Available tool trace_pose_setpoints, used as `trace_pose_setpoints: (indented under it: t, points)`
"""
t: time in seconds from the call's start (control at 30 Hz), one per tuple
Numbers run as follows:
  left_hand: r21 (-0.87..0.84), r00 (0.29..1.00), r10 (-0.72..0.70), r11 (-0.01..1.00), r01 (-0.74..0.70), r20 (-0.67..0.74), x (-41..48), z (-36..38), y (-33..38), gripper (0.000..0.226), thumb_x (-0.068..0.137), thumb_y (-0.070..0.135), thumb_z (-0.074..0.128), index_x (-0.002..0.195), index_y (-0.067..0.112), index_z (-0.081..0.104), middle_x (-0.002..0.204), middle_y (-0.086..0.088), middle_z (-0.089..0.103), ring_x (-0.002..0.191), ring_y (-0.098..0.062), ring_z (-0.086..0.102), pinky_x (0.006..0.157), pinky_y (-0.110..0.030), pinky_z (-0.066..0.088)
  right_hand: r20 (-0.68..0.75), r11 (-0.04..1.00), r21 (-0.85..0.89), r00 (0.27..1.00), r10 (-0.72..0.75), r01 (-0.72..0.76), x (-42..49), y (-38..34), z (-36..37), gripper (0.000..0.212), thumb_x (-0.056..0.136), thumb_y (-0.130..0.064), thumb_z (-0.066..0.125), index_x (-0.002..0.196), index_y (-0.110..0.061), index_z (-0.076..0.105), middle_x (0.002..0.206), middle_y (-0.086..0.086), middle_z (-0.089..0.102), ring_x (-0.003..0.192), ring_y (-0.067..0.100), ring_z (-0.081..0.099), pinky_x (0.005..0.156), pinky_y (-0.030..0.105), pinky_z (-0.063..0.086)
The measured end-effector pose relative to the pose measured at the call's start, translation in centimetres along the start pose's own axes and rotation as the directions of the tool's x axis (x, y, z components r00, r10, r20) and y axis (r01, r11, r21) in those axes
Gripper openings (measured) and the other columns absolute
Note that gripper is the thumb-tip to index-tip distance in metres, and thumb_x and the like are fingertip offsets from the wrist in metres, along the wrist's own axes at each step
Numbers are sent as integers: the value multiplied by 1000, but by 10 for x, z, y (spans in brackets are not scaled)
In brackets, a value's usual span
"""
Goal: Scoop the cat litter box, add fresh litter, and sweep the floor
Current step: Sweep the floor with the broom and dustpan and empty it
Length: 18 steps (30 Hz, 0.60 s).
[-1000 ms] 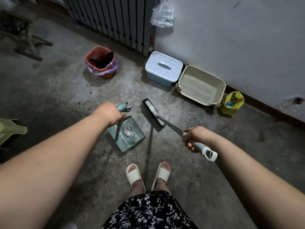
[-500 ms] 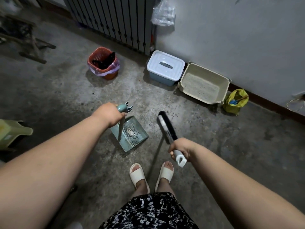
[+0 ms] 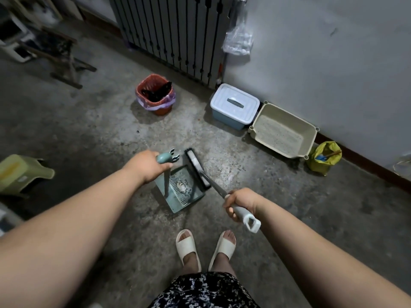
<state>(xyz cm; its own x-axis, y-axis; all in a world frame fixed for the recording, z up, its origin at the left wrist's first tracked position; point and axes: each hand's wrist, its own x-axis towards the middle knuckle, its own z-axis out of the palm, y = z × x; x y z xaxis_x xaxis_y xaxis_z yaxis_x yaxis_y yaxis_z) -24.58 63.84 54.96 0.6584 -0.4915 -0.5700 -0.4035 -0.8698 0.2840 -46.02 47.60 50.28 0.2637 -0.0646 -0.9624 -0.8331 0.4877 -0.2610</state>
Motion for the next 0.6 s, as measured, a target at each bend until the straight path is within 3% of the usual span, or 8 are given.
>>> trace_pose_setpoints:
  t: [0.1,0.27,0.43,0.6]
  points:
    - [14,998,29,1000,-28,-47,-6,-8,-18,43,85,51,58,101,11,65,102,-13,68,95,-30,61,74,-29,42,-71,999,-18,997,-41,40,-1,-7,12,23,84,10,45,67,-5,42,39,7,40,33,15,37,38,16,37]
    - [-24,990,40,999,-44,-135,-16,-36,-35,40,85,51,58,102,15,66,102,-10,69,95,-30,61,77,-30,44,-159,993,-63,981,-109,100,-7,-38,25,28,82,13,48,58,0,45,37,9,43,32,18,40,43,22,35]
    - [-2,969,68,997,-71,-236,-26,-88,-41,39,86,51,56,103,17,66,104,-10,68,98,-30,61,80,-31,45,-137,993,37,985,-103,109,-12,-79,41,22,85,5,45,64,-1,45,50,10,45,36,17,45,40,19,35]
    - [41,930,97,995,-89,-354,-25,-137,-39,35,87,49,56,98,16,65,105,-11,68,100,-31,60,75,-30,41,-33,968,234,996,-85,90,-20,-133,57,25,91,-1,42,67,-4,42,37,6,44,25,12,47,28,12,35]
